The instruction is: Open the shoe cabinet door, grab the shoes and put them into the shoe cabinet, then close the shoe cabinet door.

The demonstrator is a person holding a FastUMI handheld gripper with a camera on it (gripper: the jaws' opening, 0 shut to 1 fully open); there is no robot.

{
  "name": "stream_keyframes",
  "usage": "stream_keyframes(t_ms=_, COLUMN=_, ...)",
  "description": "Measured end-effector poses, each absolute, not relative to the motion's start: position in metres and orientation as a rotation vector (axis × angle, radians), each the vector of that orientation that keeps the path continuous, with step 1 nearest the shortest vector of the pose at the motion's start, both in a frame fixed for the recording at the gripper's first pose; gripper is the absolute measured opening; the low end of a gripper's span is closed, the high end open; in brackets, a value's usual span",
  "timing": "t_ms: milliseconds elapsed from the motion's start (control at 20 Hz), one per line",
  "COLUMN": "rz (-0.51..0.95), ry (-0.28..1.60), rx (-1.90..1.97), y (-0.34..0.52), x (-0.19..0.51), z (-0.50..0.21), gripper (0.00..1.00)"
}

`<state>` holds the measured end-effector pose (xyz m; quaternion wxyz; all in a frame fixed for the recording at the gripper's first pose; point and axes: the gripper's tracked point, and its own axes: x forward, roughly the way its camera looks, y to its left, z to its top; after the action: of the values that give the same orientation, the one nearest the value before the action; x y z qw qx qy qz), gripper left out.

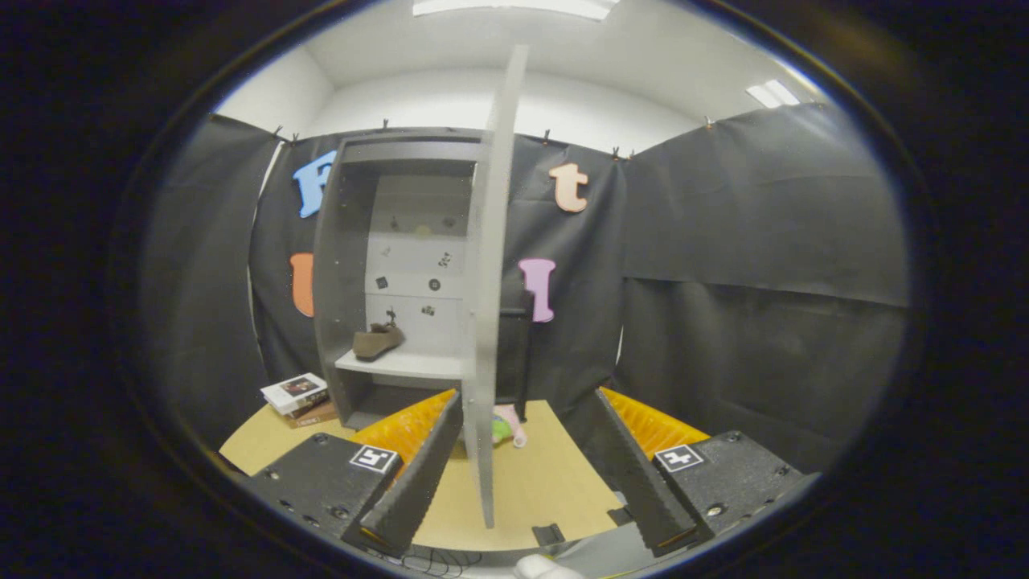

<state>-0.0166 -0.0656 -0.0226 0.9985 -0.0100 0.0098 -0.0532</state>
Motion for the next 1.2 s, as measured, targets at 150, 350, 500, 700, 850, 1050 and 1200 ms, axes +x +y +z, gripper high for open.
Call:
stream_keyframes(t_ms=150, rz=-0.052, ry=0.080, rx=-0.008, y=-0.018, x=-0.012, z=-0.062, gripper=1.00)
stream_keyframes(t_ms=350, rz=-0.008, ry=0.119, rx=-0.037, y=0.032, x=0.007, z=-0.113, gripper=1.00)
stream_keyframes(t_ms=500, rz=0.061, ry=0.196, rx=-0.039, y=0.073, x=0.025, z=-0.163, gripper=1.00)
stream_keyframes(t_ms=700, rz=0.128, ry=0.298, rx=-0.032, y=0.111, x=0.059, z=-0.231, gripper=1.00)
stream_keyframes(t_ms=850, rz=0.158, ry=0.397, rx=-0.027, y=0.129, x=0.083, z=-0.285, gripper=1.00)
stream_keyframes(t_ms=1050, rz=0.203, ry=0.478, rx=-0.019, y=0.152, x=0.117, z=-0.344, gripper=1.00)
stream_keyframes(t_ms=1200, rz=0.221, ry=0.553, rx=-0.014, y=0.165, x=0.143, z=-0.385, gripper=1.00)
